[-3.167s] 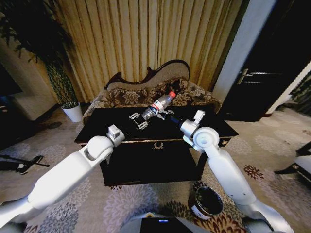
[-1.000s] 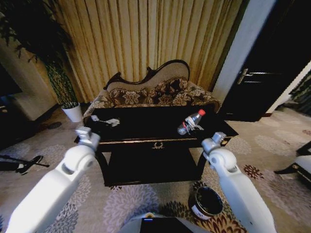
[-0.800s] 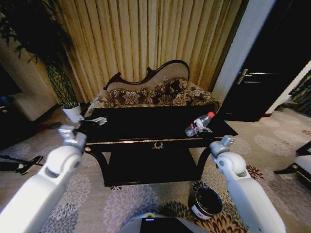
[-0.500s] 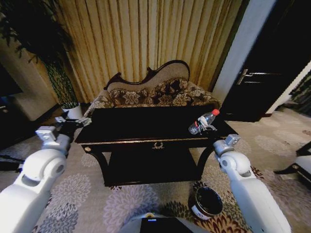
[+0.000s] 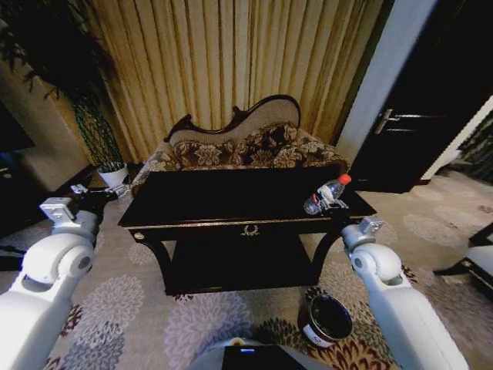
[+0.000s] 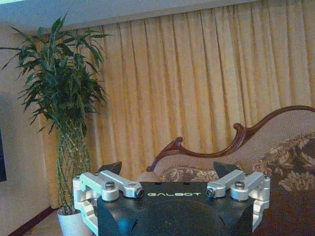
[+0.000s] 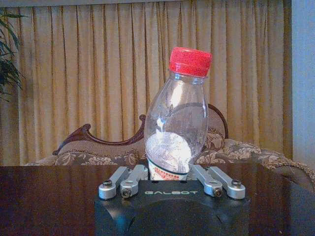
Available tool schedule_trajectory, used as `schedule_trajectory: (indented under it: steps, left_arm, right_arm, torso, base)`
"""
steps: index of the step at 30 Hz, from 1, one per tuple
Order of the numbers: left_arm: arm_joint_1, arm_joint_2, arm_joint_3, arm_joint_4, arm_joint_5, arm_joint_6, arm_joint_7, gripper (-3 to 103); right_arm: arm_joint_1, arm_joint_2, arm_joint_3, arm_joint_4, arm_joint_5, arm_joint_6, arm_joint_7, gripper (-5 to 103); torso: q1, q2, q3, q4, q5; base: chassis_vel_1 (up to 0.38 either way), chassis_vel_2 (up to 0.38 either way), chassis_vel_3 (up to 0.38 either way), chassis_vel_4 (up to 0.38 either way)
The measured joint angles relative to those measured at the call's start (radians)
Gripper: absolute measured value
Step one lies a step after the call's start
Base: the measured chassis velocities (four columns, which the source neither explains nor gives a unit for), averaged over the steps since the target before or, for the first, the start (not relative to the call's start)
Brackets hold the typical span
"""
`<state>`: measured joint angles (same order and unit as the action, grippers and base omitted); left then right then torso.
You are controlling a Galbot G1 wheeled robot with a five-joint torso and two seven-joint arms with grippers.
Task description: Move to the front of the table and place the trash on the table into the trash bin.
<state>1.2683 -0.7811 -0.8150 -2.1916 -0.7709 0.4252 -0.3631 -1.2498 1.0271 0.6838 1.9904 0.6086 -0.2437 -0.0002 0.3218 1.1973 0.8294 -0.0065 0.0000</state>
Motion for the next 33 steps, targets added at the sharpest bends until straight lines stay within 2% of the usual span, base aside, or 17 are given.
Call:
schedule_trajectory:
  steps: [13,21,24,26,33]
  left_arm:
    - [-0.013,-0.006,0.037,-0.004,0.014,-0.002,0.001,100]
    - [-0.013,-0.02,0.046,-0.004,0.023,-0.004,0.002,100]
    - [-0.015,-0.025,0.046,-0.003,0.023,-0.006,0.003,100]
    - [-0.016,-0.025,0.046,-0.003,0.023,-0.006,0.003,100]
    - [-0.023,-0.027,0.043,0.003,0.023,-0.009,0.004,100]
  right_arm:
    - [-0.01,0.015,-0.007,-0.005,-0.009,0.013,0.0,29]
    - [-0.017,0.055,-0.048,-0.123,-0.097,0.028,0.0,29]
    - [-0.017,0.058,-0.052,-0.287,-0.197,0.063,0.0,29]
    - [-0.015,0.058,-0.053,-0.322,-0.209,0.068,0.0,29]
    - [0.062,0.051,-0.088,-0.7,-0.309,0.13,0.0,29]
  torso:
    - [-0.001,0.001,-0.001,0.0,-0.0002]
    - [-0.001,0.0,0.0,0.0002,0.0]
    - [0.001,0.0,0.0,-0.0004,0.0001]
    - [0.001,0.0,0.0,-0.0001,0.0]
    - [-0.001,0.0,0.0,-0.0002,0.0002]
  base:
    - [0.19,-0.204,-0.189,0.182]
    - [0.051,-0.054,-0.055,0.067]
    - [0.0,0.0,0.0,0.0]
    - [0.0,0.0,0.0,0.0]
    - [0.0,0.0,0.0,0.0]
